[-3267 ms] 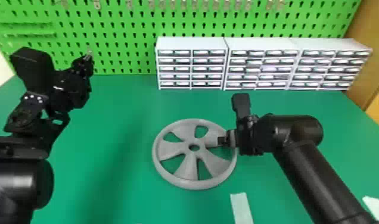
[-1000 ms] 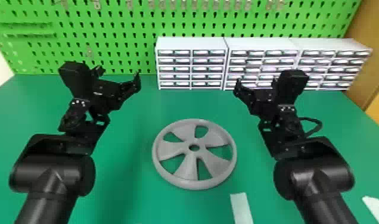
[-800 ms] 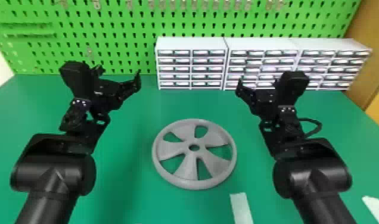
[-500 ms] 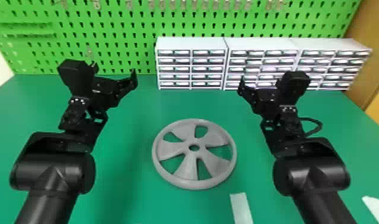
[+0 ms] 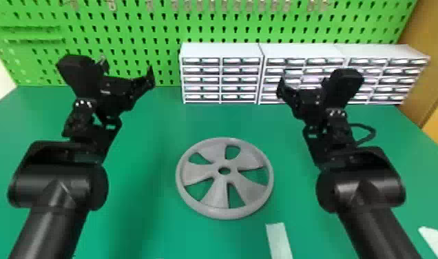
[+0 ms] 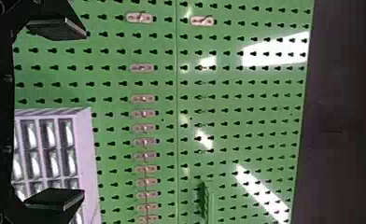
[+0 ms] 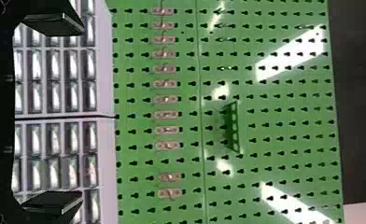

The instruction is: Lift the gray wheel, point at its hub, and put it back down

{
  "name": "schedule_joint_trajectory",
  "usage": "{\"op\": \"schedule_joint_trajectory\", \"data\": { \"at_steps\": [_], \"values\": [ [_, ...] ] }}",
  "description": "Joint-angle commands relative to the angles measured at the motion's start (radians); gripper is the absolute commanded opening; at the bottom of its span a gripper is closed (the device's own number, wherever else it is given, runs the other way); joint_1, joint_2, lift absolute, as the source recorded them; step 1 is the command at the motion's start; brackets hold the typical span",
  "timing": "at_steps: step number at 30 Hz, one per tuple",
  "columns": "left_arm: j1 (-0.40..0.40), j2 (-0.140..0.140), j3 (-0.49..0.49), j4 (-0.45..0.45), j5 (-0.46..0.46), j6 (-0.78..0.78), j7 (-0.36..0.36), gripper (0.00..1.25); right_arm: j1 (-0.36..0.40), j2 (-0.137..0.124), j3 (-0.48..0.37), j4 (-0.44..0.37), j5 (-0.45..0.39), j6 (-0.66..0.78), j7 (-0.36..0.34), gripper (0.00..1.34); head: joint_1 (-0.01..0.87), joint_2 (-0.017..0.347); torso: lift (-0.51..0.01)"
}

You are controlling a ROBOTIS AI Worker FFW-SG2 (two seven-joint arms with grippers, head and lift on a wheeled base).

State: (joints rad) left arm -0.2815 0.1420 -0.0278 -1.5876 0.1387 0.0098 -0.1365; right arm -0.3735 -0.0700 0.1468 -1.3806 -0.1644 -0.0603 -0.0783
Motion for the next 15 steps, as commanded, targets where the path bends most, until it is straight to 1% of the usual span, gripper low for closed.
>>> {"op": "schedule_joint_trajectory", "data": {
  "at_steps": [1,6,15],
  "values": [
    [-0.045,0.007,-0.004,0.000,0.010,-0.008,0.000,1.15,-0.047,-0.007,0.007,0.009,-0.006,-0.018,0.000,1.27,0.692,0.048,-0.088],
    [-0.094,0.005,0.002,0.000,0.001,-0.016,0.017,1.15,-0.099,-0.011,0.013,0.022,-0.006,-0.041,0.000,1.27,0.692,0.048,-0.088],
    [-0.194,0.005,0.002,-0.002,-0.014,-0.044,0.025,1.15,-0.190,-0.020,0.028,0.025,-0.001,-0.072,0.000,1.28,0.692,0.048,-0.088]
  ]
}}
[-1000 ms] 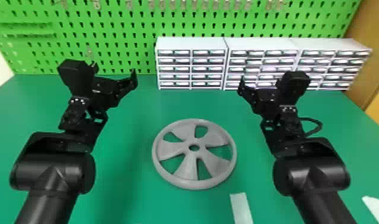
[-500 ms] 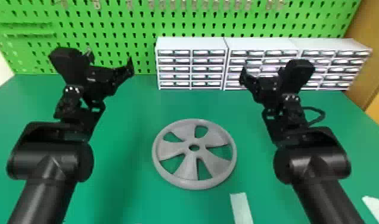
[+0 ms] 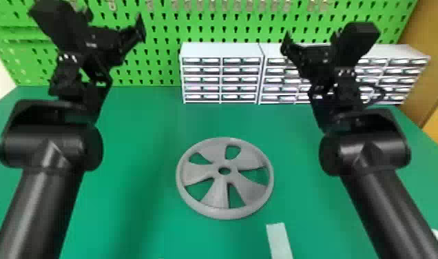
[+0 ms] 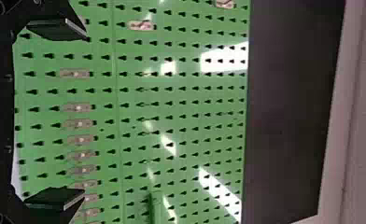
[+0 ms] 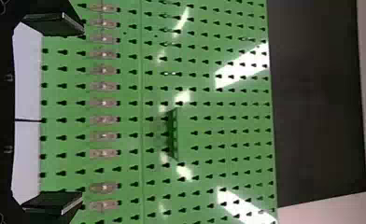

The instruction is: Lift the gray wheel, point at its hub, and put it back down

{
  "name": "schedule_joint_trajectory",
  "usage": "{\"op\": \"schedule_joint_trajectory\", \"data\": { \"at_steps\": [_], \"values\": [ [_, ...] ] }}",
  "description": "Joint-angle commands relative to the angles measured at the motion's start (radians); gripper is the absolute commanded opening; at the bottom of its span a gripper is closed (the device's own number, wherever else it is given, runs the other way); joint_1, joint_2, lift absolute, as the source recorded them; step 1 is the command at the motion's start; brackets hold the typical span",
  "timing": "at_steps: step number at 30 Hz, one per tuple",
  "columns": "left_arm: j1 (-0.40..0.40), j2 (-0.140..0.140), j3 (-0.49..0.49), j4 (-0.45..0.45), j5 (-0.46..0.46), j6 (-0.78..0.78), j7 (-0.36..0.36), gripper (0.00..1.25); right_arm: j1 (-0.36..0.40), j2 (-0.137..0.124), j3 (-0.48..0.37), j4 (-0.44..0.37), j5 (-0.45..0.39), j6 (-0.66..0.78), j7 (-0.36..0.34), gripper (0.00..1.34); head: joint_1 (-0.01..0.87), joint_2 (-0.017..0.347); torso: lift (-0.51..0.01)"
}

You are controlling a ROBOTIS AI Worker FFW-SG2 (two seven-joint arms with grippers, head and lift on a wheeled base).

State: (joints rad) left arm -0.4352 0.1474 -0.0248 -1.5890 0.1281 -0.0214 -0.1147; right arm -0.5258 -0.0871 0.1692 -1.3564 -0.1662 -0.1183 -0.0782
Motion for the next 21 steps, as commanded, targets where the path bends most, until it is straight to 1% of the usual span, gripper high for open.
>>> {"op": "schedule_joint_trajectory", "data": {
  "at_steps": [1,5,9,12,16,21],
  "values": [
    [-0.050,0.001,-0.001,0.000,-0.004,-0.015,0.004,1.15,-0.048,-0.003,0.009,0.000,0.001,-0.018,0.000,1.28,0.692,0.048,-0.088],
    [-0.083,0.001,-0.004,0.000,-0.004,-0.026,0.010,1.15,-0.085,-0.005,0.013,0.000,0.002,-0.031,0.000,1.28,0.692,0.048,-0.088],
    [-0.122,0.008,-0.018,0.000,0.001,-0.029,0.026,1.15,-0.125,-0.008,0.012,0.000,0.001,-0.046,-0.002,1.28,0.692,0.048,-0.088],
    [-0.158,0.014,-0.030,0.000,0.008,-0.035,0.038,1.15,-0.151,-0.014,0.012,-0.006,0.001,-0.052,0.000,1.28,0.692,0.048,-0.088],
    [-0.208,0.015,-0.043,0.000,0.036,-0.041,0.047,1.15,-0.187,-0.020,0.013,-0.017,0.002,-0.055,-0.002,1.28,0.692,0.048,-0.088],
    [-0.274,0.021,-0.060,-0.016,0.030,-0.043,0.053,1.15,-0.240,-0.033,0.016,-0.035,0.025,-0.055,-0.002,1.28,0.692,0.048,-0.088]
  ]
}}
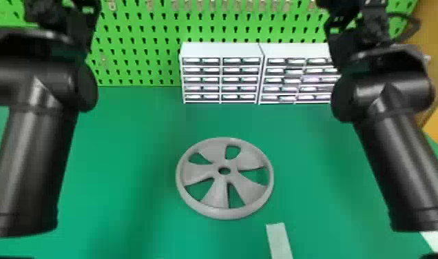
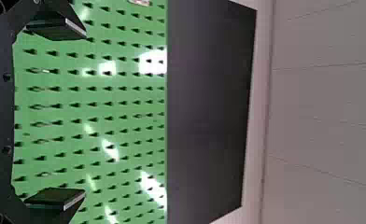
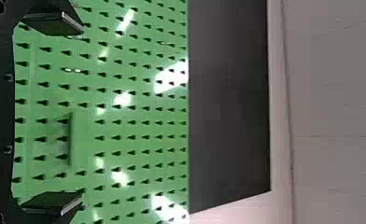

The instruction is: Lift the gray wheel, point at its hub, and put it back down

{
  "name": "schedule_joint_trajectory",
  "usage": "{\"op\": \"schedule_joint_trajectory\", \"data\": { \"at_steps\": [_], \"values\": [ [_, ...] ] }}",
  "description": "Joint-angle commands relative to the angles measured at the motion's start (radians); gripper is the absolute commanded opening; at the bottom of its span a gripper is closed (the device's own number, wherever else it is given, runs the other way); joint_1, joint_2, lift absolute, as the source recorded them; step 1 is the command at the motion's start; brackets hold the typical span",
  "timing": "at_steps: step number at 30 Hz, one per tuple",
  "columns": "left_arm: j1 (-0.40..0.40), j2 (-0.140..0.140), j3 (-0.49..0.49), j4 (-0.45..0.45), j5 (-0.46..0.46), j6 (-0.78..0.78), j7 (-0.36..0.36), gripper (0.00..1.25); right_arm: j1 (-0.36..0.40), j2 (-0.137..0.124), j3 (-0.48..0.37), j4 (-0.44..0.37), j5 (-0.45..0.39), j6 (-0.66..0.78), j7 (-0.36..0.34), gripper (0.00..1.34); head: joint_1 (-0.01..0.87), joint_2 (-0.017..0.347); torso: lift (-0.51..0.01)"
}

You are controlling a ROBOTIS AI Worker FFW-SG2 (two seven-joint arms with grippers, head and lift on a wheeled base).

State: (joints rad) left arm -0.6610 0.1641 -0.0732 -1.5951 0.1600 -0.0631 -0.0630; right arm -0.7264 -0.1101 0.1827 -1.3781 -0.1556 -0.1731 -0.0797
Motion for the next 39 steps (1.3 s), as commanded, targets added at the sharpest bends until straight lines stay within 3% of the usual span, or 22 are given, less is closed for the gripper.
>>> {"op": "schedule_joint_trajectory", "data": {
  "at_steps": [1,12,25,39],
  "values": [
    [-0.058,0.006,-0.013,-0.011,-0.003,-0.004,0.003,1.15,-0.050,-0.013,0.006,-0.016,0.016,0.000,0.000,1.28,0.692,0.048,-0.088],
    [-0.166,0.011,-0.008,-0.014,0.003,-0.038,0.026,1.16,-0.163,-0.057,0.018,-0.084,0.053,0.000,-0.002,1.29,0.692,0.048,-0.088],
    [-0.287,0.028,-0.050,-0.025,0.026,-0.073,0.035,1.16,-0.274,-0.080,-0.017,-0.167,0.065,0.000,-0.017,1.29,0.692,0.048,-0.088],
    [-0.402,0.035,-0.086,-0.048,0.010,-0.092,0.057,1.17,-0.364,-0.085,-0.034,-0.216,0.097,0.007,-0.037,1.29,0.692,0.048,-0.088]
  ]
}}
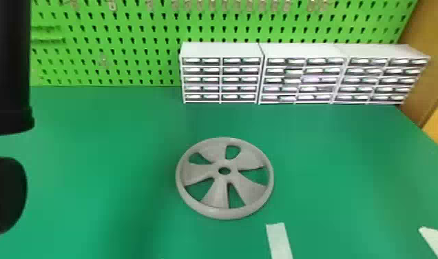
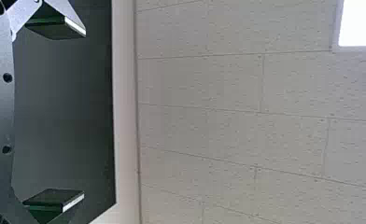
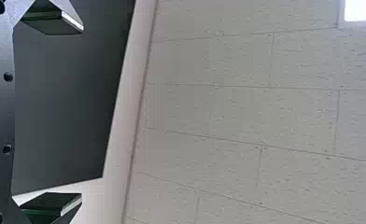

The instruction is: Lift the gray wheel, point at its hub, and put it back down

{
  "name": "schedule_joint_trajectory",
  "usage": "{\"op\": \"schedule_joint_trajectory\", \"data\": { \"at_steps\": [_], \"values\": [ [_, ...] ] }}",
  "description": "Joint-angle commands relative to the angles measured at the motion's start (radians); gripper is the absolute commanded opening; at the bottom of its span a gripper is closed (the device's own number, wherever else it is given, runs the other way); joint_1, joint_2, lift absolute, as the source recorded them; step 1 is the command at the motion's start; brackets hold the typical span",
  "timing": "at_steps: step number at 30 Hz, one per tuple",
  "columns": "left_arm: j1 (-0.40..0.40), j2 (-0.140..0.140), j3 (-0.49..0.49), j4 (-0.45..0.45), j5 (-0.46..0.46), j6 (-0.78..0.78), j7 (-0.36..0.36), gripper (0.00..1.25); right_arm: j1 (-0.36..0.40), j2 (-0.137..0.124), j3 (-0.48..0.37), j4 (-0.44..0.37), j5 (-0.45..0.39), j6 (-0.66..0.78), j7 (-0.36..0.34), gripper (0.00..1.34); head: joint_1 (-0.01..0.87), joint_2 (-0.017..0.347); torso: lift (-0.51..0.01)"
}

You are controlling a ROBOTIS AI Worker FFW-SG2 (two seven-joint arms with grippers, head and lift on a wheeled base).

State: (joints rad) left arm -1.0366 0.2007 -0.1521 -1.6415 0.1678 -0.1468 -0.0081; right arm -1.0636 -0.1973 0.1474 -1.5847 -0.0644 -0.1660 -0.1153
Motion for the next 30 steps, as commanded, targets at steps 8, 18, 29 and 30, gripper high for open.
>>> {"op": "schedule_joint_trajectory", "data": {
  "at_steps": [8,18,29,30],
  "values": [
    [-0.103,0.000,-0.009,-0.006,-0.001,-0.016,0.002,1.17,-0.084,-0.007,0.001,-0.044,0.028,0.009,-0.003,1.29,0.692,0.048,-0.088],
    [-0.178,0.005,-0.006,-0.006,-0.010,-0.016,0.002,1.18,-0.160,-0.021,0.006,-0.057,0.032,0.036,-0.004,1.29,0.692,0.048,-0.088],
    [-0.200,0.005,-0.009,-0.006,-0.011,-0.017,0.010,1.18,-0.191,-0.022,0.009,-0.064,0.044,0.040,-0.004,1.29,0.692,0.048,-0.088],
    [-0.200,0.005,-0.009,-0.006,-0.011,-0.017,0.010,1.18,-0.191,-0.022,0.009,-0.064,0.044,0.040,-0.004,1.29,0.692,0.048,-0.088]
  ]
}}
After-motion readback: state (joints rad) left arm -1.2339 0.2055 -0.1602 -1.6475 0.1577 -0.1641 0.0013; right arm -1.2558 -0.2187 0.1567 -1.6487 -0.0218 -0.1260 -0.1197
